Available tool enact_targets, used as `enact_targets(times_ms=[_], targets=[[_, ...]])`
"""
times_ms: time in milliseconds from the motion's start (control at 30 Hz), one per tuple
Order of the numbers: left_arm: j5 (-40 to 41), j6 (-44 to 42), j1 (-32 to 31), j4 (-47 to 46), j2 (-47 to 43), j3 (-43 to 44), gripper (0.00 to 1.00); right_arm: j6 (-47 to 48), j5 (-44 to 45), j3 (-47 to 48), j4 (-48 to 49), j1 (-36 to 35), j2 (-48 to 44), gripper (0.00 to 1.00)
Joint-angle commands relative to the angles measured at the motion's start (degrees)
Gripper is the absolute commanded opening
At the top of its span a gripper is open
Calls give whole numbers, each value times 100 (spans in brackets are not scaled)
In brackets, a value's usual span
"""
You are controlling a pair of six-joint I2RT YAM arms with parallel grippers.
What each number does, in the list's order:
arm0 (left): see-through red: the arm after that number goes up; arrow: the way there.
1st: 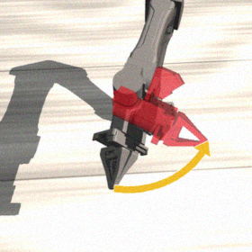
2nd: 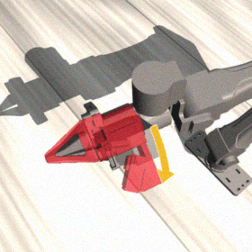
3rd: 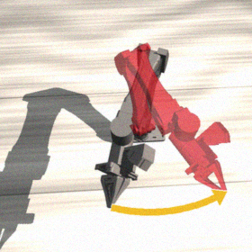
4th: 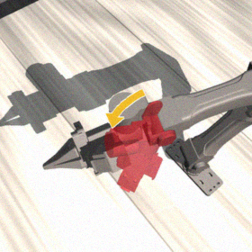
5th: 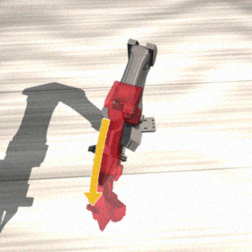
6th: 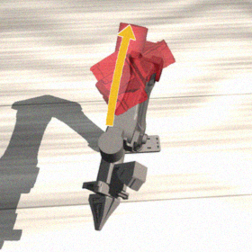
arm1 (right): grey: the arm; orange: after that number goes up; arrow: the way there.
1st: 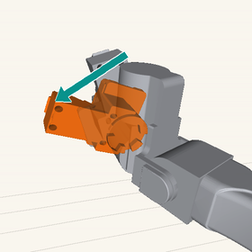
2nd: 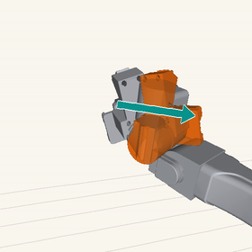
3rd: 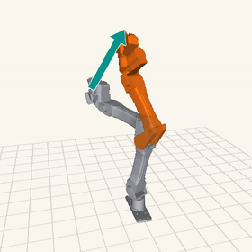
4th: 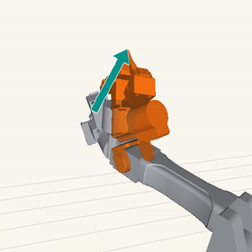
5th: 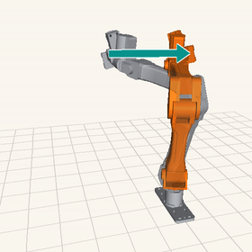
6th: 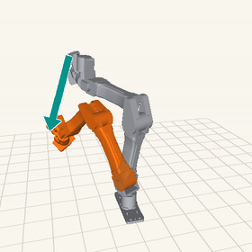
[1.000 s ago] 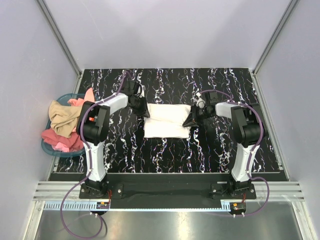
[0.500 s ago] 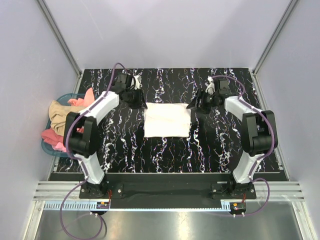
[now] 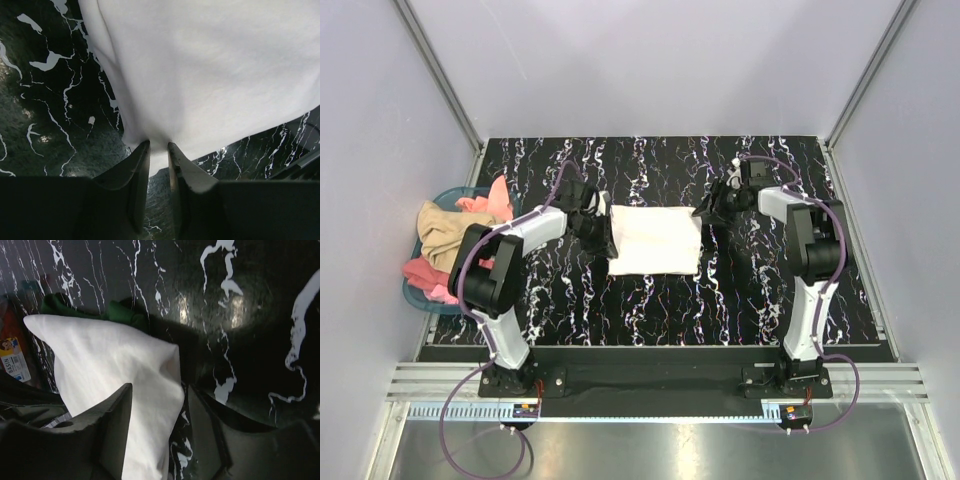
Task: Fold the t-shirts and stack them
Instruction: Fold the tshirt
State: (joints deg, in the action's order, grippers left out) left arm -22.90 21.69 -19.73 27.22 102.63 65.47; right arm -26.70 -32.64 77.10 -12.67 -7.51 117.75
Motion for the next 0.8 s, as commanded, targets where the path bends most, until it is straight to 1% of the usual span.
enact_targets(times_ms=[0, 33, 133, 200, 267, 367, 433, 467, 533, 567, 633, 700, 767], targets=[[66, 11, -5, -358, 178, -52, 26, -72, -277, 428, 440, -23, 353, 55], [127, -7, -5, -358, 231, -61, 27, -107, -478, 490, 641, -14, 423, 51], [197, -7, -5, -367, 407, -96, 26, -344, -717, 551, 1063, -14, 704, 46], [268, 19, -5, -358, 442, -131, 26, -354, -691, 656, 1135, -5, 792, 43], [400, 28, -5, -349, 433, -131, 26, -354, -726, 745, 1161, 12, 951, 35], [382, 37, -5, -270, 398, 43, 26, -362, -787, 929, 1187, 30, 1127, 29], [330, 46, -5, -96, 390, 254, 26, -380, -927, 1096, 1179, 39, 1223, 31], [321, 28, -5, -7, 398, 551, 27, -380, -1006, 1149, 1179, 48, 1232, 36], [347, 2, 21, 229, 381, 878, 27, -441, -1139, 1228, 1161, 56, 1163, 41], [330, -7, 56, 274, 381, 1175, 28, -450, -1148, 1237, 1144, 65, 1119, 49], [181, -7, 153, 319, 468, 1476, 28, -459, -1139, 1246, 960, 83, 952, 56], [40, -42, 232, 328, 573, 1915, 27, -468, -1078, 1220, 584, 162, 820, 59], [-126, -86, 355, 336, 828, 2318, 27, -459, -990, 1141, 319, 223, 583, 59]])
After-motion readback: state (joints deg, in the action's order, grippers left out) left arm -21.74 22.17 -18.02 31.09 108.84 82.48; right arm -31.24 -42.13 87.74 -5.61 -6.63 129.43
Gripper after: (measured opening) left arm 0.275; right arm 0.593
